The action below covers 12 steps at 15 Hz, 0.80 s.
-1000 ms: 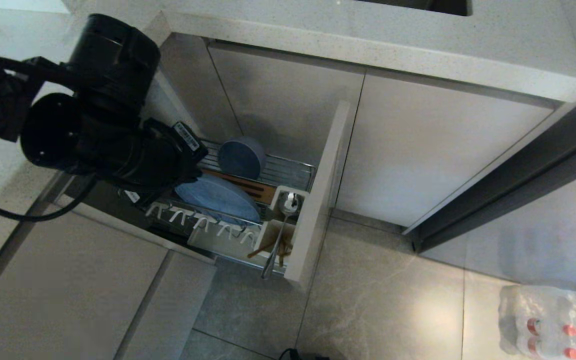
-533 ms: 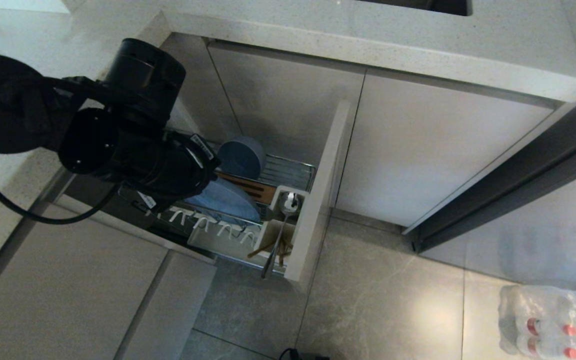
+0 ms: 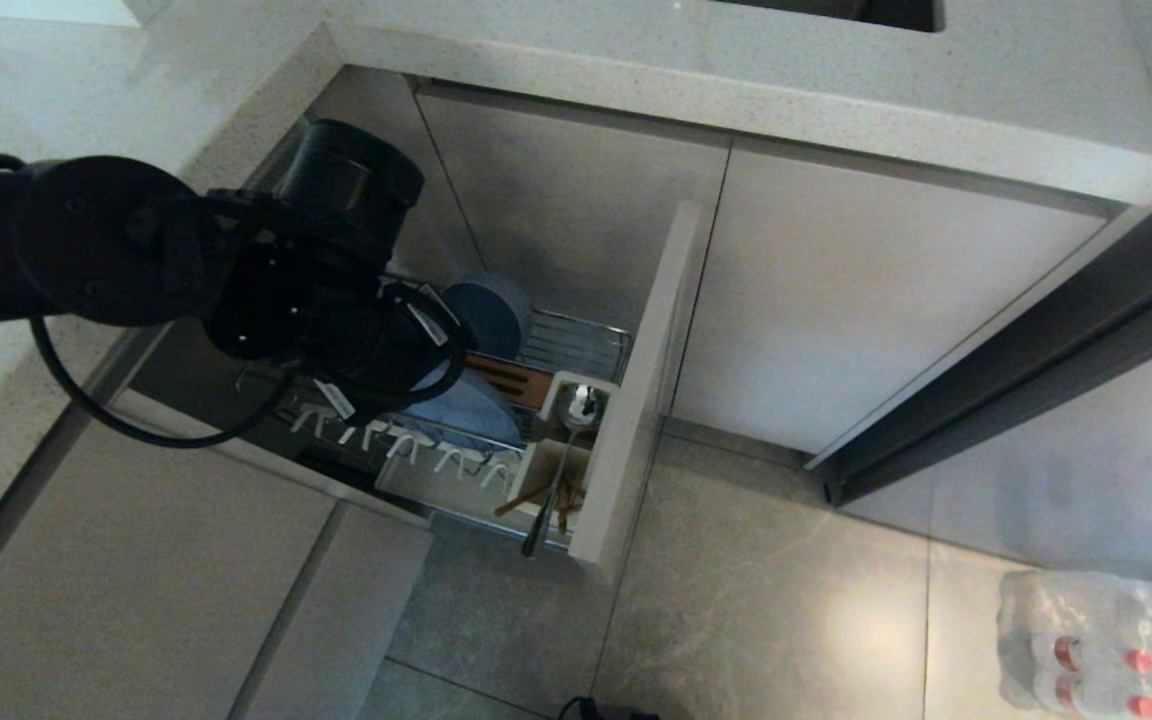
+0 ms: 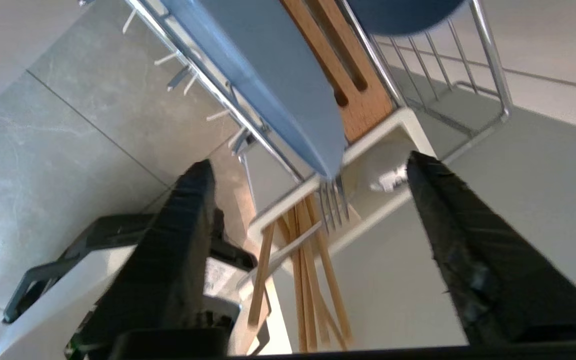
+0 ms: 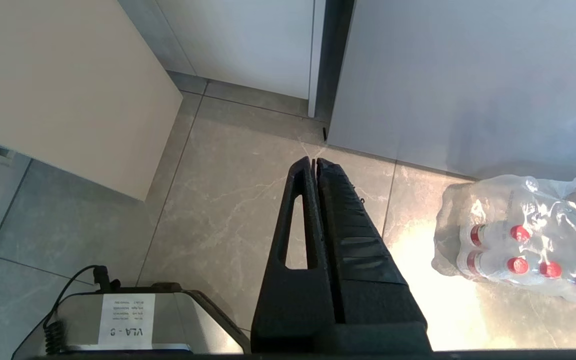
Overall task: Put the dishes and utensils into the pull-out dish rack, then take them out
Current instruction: Take the plate out of the cupboard
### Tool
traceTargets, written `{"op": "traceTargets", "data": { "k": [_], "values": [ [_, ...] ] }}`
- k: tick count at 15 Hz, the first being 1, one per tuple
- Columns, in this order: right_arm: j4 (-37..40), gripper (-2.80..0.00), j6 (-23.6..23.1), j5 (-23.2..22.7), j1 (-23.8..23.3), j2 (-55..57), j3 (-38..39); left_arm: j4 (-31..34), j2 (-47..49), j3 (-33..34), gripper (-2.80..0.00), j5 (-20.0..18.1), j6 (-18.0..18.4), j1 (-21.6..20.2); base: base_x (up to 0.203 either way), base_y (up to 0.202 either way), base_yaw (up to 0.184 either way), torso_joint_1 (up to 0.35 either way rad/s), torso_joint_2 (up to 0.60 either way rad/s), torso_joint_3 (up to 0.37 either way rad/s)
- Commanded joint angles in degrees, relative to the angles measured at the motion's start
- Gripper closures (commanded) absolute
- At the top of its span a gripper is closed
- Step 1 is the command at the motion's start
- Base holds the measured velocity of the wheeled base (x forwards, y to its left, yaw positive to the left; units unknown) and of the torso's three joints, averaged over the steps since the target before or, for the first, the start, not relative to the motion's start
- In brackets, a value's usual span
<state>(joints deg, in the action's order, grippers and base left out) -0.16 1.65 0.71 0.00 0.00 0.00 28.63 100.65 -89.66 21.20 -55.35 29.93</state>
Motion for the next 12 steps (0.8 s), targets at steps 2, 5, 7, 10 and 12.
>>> {"op": "traceTargets", "data": {
  "k": [2, 5, 7, 10, 12],
  "values": [
    [0.0, 0.0, 0.0, 0.0, 0.0, 0.1, 0.0, -1.3, 2.3, -0.1, -2.8, 0.8, -0.1, -0.9, 0.0, 0.0, 0.0, 0.0, 0.0, 0.0],
    [0.0, 0.0, 0.0, 0.0, 0.0, 0.0, 0.0, -2.7, 4.1, -0.4, -2.8, 2.1, 0.1, -1.7, 0.0, 0.0, 0.0, 0.0, 0.0, 0.0],
    [0.0, 0.0, 0.0, 0.0, 0.0, 0.1, 0.0, -3.9, 4.8, -0.4, -2.8, 2.4, 0.2, -2.2, 0.0, 0.0, 0.0, 0.0, 0.0, 0.0],
    [0.0, 0.0, 0.0, 0.0, 0.0, 0.0, 0.0, -4.7, 6.4, -0.6, -2.8, 3.2, 0.2, -2.9, 0.0, 0.0, 0.0, 0.0, 0.0, 0.0],
    [0.0, 0.0, 0.0, 0.0, 0.0, 0.1, 0.0, -4.7, 7.0, -1.2, -2.8, 3.3, 0.3, -3.1, 0.0, 0.0, 0.0, 0.0, 0.0, 0.0]
  ]
}}
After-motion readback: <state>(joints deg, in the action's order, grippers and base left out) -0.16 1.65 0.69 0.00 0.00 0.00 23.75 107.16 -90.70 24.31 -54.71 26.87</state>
